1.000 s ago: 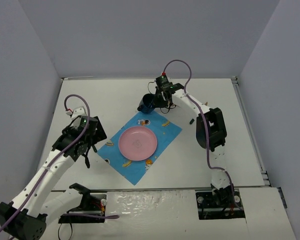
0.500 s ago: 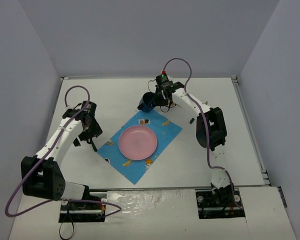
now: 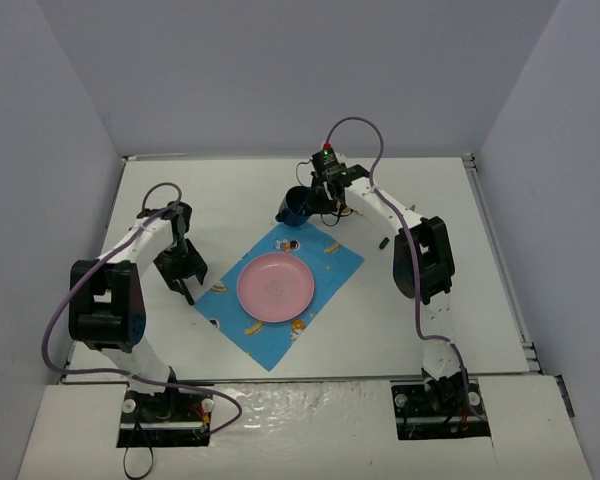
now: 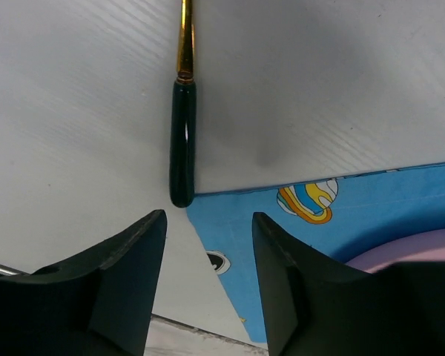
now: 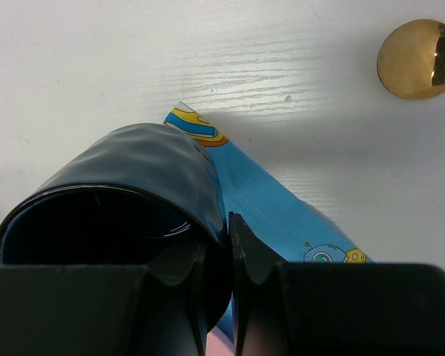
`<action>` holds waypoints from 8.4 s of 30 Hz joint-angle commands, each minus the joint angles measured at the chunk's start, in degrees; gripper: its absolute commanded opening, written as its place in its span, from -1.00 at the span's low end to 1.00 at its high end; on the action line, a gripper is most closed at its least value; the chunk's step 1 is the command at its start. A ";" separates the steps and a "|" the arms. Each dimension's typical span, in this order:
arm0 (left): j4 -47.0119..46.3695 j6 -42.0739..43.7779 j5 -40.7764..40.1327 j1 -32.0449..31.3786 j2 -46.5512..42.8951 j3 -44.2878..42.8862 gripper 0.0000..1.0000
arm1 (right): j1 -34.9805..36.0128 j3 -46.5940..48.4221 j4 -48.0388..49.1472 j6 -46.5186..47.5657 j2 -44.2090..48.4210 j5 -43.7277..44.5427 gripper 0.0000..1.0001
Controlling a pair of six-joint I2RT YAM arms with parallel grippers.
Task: Set the dinner table for one person
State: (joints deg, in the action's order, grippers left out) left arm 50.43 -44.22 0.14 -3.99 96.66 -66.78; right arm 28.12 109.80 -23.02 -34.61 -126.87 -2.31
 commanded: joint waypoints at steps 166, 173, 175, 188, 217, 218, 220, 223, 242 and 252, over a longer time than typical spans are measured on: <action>-15.84 -46.61 8.74 -38.23 -21.97 26.10 -1.00 | 1.38 -23.26 0.61 1.77 22.90 15.84 0.50; -16.26 -48.83 8.89 -38.35 -24.68 28.79 -1.00 | 1.15 -23.49 0.94 2.09 21.69 15.43 0.49; -16.07 -50.02 8.51 -38.37 -26.78 30.07 -1.00 | 1.15 -23.49 1.13 2.09 21.37 15.11 0.48; -19.91 -50.72 8.94 -38.46 -28.29 33.24 -1.00 | 1.15 -22.70 1.36 2.18 21.56 14.17 0.46; 3.72 -45.97 -8.63 -39.23 -37.77 19.56 0.65 | 1.03 -25.51 1.63 2.33 23.06 17.05 0.43; 6.83 -44.49 -12.83 -39.25 -38.07 15.78 0.65 | 0.62 -26.67 1.62 2.24 23.83 17.45 0.39; 11.90 -41.63 -20.81 -39.33 -38.04 7.89 0.65 | -1.68 -30.38 2.79 1.28 25.37 15.49 0.23; 13.51 -36.70 -29.11 -39.06 -37.38 -1.62 0.65 | -8.01 -38.20 6.75 -2.50 27.23 7.09 0.14; -6.77 -14.37 -30.82 -29.66 -43.32 8.14 0.58 | -17.86 -40.16 10.34 -5.23 22.62 3.59 0.06; -7.97 -9.94 -29.32 -29.41 -38.86 6.83 0.58 | -18.10 -34.31 9.93 -5.46 16.15 6.47 0.13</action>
State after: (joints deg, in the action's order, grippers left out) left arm 46.05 -56.99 -29.05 -33.87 56.54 -56.72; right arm 10.41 72.83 -12.82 -39.46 -109.94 1.36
